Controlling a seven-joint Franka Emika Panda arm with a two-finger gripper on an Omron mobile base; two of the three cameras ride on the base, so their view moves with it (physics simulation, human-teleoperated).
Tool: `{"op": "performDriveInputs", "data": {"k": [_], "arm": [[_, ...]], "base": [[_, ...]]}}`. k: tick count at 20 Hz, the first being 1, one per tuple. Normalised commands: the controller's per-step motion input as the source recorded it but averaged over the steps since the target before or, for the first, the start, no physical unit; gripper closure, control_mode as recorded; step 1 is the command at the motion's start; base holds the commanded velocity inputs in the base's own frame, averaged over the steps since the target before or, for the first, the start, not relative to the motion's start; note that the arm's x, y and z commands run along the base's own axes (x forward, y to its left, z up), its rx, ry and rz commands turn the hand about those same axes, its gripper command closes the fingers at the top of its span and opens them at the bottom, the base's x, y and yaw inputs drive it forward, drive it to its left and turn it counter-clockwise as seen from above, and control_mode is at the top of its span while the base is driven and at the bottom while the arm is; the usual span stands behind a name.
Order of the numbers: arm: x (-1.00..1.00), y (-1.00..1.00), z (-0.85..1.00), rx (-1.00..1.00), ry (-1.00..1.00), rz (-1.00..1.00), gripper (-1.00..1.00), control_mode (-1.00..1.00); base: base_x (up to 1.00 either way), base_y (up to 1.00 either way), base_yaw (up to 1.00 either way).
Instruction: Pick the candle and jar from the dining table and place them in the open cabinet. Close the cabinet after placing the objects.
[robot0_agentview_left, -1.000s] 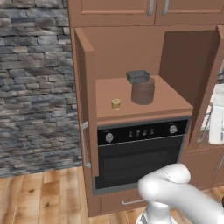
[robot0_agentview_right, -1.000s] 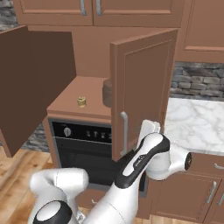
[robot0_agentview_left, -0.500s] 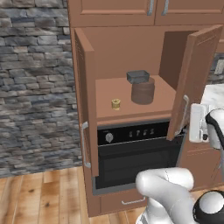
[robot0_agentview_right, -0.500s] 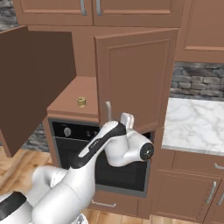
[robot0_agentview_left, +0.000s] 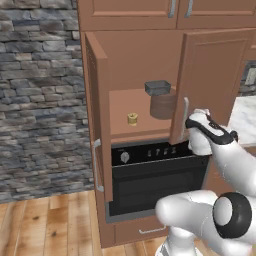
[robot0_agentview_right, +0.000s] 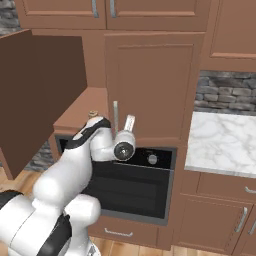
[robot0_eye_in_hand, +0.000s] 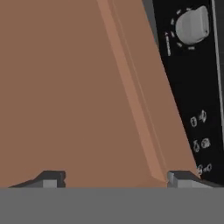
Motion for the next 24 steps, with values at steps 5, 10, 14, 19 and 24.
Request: {"op": "performDriveInputs", "data": {"k": [5,10,14,19,24], "arm": [[1.0,-0.05,0.0,-0.03,0.0,-0.15,-1.0,-1.0],[0.99,-0.34,0.0,0.0,0.0,-0.04,-1.0,-1.0],[0.56,-0.21,0.0,0.0,0.0,0.0,-1.0,-1.0],[-0.07,-0.02,-0.01,-0.01,-0.01,-0.02,-1.0,-1.0],[-0.59,-0.16,0.0,0.0,-0.18,0.0,-1.0,-1.0]], "base": [[0.0,0.0,0.0],[0.0,0.0,0.0],[0.0,0.0,0.0],[0.0,0.0,0.0],[0.0,0.0,0.0]]}}
